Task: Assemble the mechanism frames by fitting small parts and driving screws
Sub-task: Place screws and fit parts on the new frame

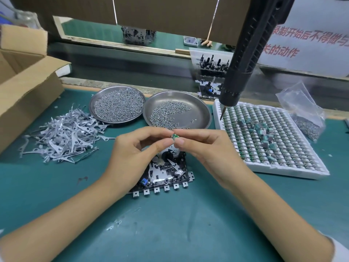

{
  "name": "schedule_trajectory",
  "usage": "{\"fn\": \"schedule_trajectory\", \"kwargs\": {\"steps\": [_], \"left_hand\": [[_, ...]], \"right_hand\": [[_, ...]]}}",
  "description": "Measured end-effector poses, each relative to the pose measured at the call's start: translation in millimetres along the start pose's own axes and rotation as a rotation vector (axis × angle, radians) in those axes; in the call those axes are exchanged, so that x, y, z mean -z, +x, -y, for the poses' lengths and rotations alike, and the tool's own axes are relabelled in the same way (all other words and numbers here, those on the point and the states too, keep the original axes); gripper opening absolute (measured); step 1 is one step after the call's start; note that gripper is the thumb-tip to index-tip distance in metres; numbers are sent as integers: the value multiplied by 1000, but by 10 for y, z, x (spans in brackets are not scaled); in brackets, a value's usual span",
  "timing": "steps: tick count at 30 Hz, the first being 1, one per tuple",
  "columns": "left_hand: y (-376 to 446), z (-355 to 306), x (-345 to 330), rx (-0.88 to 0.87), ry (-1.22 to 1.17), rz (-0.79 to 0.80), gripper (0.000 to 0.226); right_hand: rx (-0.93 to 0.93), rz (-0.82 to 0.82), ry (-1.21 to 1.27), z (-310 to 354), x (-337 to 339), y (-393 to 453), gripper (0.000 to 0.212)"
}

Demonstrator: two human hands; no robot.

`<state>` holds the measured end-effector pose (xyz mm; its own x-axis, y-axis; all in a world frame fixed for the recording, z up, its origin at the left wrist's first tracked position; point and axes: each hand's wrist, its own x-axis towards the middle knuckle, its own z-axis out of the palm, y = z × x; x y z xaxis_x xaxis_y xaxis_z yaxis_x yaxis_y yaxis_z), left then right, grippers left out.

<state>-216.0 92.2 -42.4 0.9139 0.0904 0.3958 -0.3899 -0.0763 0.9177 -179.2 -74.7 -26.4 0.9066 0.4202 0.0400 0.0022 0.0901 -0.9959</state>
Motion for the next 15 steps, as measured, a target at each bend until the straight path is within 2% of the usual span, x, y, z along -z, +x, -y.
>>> {"fn": "schedule_trajectory", "kwargs": {"steps": [4,8,12,15], "left_hand": [[0,12,11,-3,11,24,12],[24,25,28,-114,146,5,11],[26,32,55,-106,173,-29,28],[31,7,71,-99,190,-19,32]], "right_hand": [[90,-33,-93,-4,-34,-22,21],[175,-45,-211,-22,-48,-42,22],[199,-56,-261,-14,-63,-58,23],[220,-63,-292,-18,-61,-72,17]]}}
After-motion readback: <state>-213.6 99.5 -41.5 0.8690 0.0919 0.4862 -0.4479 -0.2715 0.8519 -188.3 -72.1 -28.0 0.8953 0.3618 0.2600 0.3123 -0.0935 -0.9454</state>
